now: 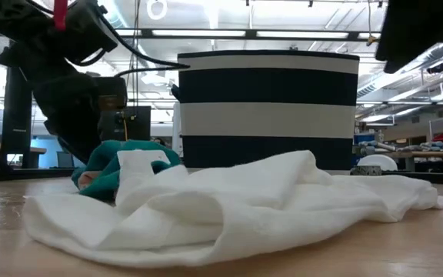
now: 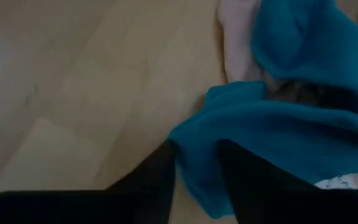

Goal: Sort clothes
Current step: Put the blue socks into the blue bin

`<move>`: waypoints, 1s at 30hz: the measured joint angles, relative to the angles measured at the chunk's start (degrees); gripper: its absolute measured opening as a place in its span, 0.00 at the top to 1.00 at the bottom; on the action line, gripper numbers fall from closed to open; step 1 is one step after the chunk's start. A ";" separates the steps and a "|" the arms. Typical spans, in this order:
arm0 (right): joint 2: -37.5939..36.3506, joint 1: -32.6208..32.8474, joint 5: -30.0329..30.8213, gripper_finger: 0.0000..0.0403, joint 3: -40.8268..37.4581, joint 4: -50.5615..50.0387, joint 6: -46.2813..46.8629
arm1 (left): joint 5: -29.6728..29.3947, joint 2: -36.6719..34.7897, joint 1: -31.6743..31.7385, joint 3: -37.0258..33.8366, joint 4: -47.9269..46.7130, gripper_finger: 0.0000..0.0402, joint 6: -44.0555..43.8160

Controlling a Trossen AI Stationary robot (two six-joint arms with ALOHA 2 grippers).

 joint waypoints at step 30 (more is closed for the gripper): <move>-16.76 6.57 -0.52 0.94 -31.28 30.28 -7.41 | -15.79 -5.79 -0.06 37.61 -31.30 1.00 -2.45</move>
